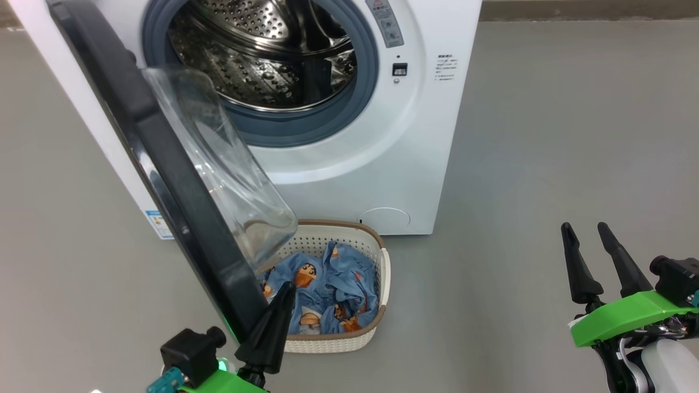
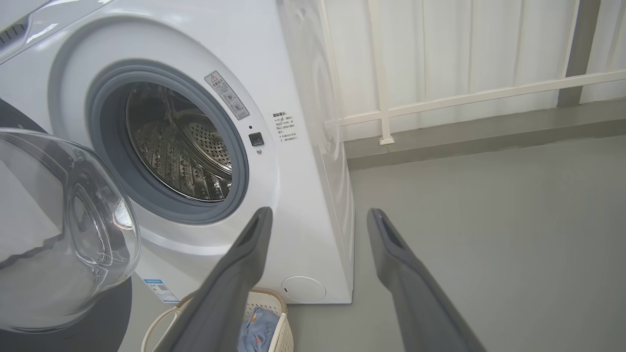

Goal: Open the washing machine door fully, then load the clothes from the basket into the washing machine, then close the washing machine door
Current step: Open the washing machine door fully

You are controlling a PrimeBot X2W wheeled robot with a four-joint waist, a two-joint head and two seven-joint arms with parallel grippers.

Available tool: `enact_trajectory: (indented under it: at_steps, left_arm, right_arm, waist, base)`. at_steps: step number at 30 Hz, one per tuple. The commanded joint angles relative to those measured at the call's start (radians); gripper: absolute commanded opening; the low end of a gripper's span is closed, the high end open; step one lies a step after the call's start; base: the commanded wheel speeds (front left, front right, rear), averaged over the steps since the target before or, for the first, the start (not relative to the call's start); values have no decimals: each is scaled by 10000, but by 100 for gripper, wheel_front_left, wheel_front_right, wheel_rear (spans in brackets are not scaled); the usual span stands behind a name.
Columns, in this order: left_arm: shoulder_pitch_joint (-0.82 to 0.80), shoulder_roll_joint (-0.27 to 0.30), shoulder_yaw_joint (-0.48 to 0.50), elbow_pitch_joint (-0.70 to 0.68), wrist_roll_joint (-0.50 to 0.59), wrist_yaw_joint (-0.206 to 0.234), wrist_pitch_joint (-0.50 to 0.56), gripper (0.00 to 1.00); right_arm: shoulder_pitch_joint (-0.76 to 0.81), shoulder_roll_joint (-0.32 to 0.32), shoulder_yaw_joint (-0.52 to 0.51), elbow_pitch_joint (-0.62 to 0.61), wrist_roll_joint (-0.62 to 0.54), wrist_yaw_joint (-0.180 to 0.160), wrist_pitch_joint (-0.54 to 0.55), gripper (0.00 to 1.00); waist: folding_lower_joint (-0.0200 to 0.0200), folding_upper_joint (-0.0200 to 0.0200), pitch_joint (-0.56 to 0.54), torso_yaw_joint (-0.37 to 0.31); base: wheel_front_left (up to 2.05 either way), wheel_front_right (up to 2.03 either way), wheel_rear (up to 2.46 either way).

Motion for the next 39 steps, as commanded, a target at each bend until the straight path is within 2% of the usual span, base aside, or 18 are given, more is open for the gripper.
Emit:
enact_trajectory:
  at_steps: [1,22,27,39]
  left_arm:
    - [-363,228,574,-174,-75,186,-153,0]
    - [69,769,907,-489,-230,561,91,0]
    - [165,874,1053,-539,-285,765,201,0]
    - [-153,1337,1778,-3,-737,994,440,0]
  right_arm:
    - [-112,-165,186,-193,56,58,-93,100]
    - [75,-64,101,-169,128,58,-93,100]
    - [155,-4,129,-111,128,58,-93,100]
    - [175,-6,194,-126,156,58,-93,100]
  waist:
    - [0,0,33,117]
    - [0,0,-109,1494]
    - [0,0,-251,1834]
    - [0,0,-98,2385]
  base:
    - [0,0,0]
    - [0,0,0]
    - [0,0,0]
    - [0,0,0]
